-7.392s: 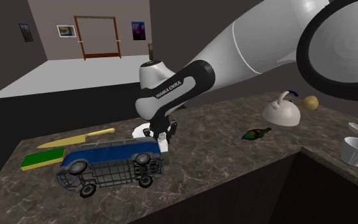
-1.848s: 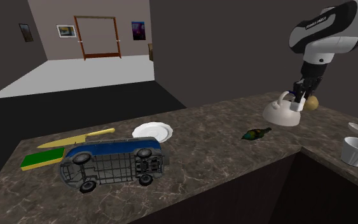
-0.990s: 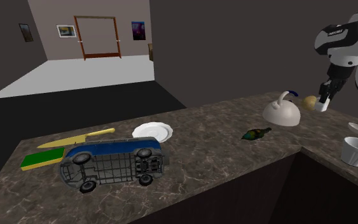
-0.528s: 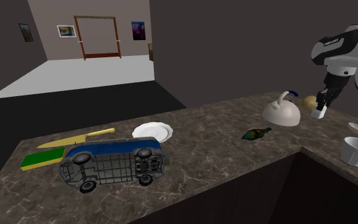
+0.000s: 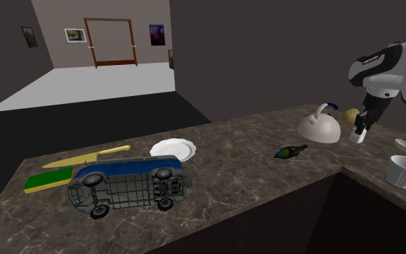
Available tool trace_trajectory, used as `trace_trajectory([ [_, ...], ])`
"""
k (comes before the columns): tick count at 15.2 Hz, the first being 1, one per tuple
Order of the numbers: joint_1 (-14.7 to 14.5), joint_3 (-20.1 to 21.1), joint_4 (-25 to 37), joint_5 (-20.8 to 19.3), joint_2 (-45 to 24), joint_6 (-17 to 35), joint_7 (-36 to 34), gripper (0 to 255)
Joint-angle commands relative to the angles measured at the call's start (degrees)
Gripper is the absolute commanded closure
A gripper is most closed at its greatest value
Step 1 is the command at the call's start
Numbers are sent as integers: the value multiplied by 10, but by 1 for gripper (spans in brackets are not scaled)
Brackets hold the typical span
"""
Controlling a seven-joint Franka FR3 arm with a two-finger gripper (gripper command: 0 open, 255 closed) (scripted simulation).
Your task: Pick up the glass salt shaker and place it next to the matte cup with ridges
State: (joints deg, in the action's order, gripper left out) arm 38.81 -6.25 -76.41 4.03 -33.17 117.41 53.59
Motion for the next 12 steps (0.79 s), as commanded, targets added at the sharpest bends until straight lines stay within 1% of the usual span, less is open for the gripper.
trace_trajectory([
  [1,1,0,-6,1,-6,12,1,255],
  [10,1,2,-43,4,-26,69,3,255],
  [12,1,2,-44,4,-27,72,3,255],
])
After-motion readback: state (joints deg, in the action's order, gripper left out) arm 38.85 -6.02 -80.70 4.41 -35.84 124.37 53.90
